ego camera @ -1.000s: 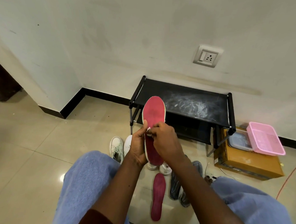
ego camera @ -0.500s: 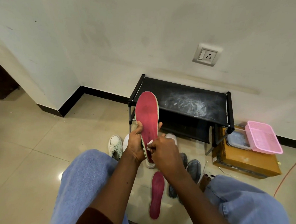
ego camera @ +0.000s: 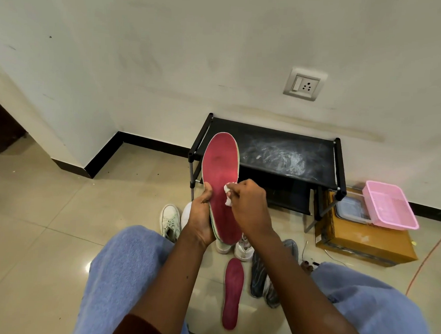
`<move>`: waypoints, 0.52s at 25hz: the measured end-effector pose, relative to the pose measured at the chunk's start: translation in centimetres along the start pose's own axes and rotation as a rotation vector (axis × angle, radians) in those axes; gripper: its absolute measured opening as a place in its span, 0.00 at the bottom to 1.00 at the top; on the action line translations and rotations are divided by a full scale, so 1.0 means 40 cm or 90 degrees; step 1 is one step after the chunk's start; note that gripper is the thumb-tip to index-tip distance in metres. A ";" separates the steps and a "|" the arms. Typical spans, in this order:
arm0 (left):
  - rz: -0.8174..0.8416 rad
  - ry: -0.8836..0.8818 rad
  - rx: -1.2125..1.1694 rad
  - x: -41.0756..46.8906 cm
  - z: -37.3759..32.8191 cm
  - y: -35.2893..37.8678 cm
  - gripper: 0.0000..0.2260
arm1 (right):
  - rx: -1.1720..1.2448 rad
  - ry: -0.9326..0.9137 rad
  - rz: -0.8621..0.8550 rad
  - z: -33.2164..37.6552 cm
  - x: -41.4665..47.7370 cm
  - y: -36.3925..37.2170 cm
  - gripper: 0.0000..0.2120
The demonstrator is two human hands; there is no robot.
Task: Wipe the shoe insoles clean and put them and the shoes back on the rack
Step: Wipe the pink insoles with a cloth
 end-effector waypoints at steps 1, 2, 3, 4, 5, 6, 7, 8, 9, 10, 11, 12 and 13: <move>-0.001 -0.008 -0.008 0.003 0.004 -0.005 0.28 | -0.009 -0.013 0.019 0.002 -0.010 0.005 0.11; -0.001 -0.013 -0.011 0.006 0.008 -0.009 0.28 | -0.013 -0.014 0.038 0.001 -0.022 0.006 0.11; 0.001 -0.014 -0.017 0.008 0.010 -0.012 0.28 | -0.011 -0.009 0.056 -0.004 -0.034 0.007 0.11; 0.006 -0.012 -0.030 0.010 0.009 -0.012 0.29 | 0.000 0.004 0.072 -0.011 -0.044 0.008 0.10; 0.008 -0.004 -0.043 0.013 0.003 -0.013 0.30 | 0.020 0.024 0.084 -0.022 -0.054 0.007 0.10; 0.011 0.005 -0.057 0.013 -0.004 -0.013 0.31 | 0.040 0.044 0.097 -0.033 -0.065 0.010 0.10; 0.012 0.016 -0.066 0.014 -0.011 -0.015 0.30 | 0.053 0.056 0.111 -0.041 -0.077 0.016 0.10; 0.011 0.026 -0.071 0.015 -0.017 -0.018 0.30 | 0.058 0.062 0.118 -0.046 -0.088 0.022 0.09; 0.006 0.034 -0.072 0.017 -0.020 -0.022 0.29 | 0.063 0.066 0.118 -0.051 -0.098 0.027 0.10; 0.002 0.039 -0.071 0.018 -0.021 -0.022 0.29 | 0.069 0.074 0.114 -0.057 -0.104 0.028 0.10; -0.004 0.044 -0.066 0.019 -0.021 -0.022 0.29 | 0.079 0.083 0.109 -0.066 -0.108 0.029 0.10; -0.008 0.046 -0.058 0.020 -0.021 -0.021 0.29 | 0.094 0.095 0.105 -0.074 -0.108 0.029 0.10; -0.010 0.047 -0.046 0.019 -0.019 -0.018 0.29 | 0.112 0.103 0.098 -0.079 -0.106 0.026 0.10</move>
Point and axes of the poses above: each hand's wrist, its own x-axis towards the middle knuckle, its own y-axis out of the palm, z = x × y, the point moved 10 cm from there along x, towards the middle knuckle, and after that the axes turned 11 degrees about -z, right-handed, at the moved point
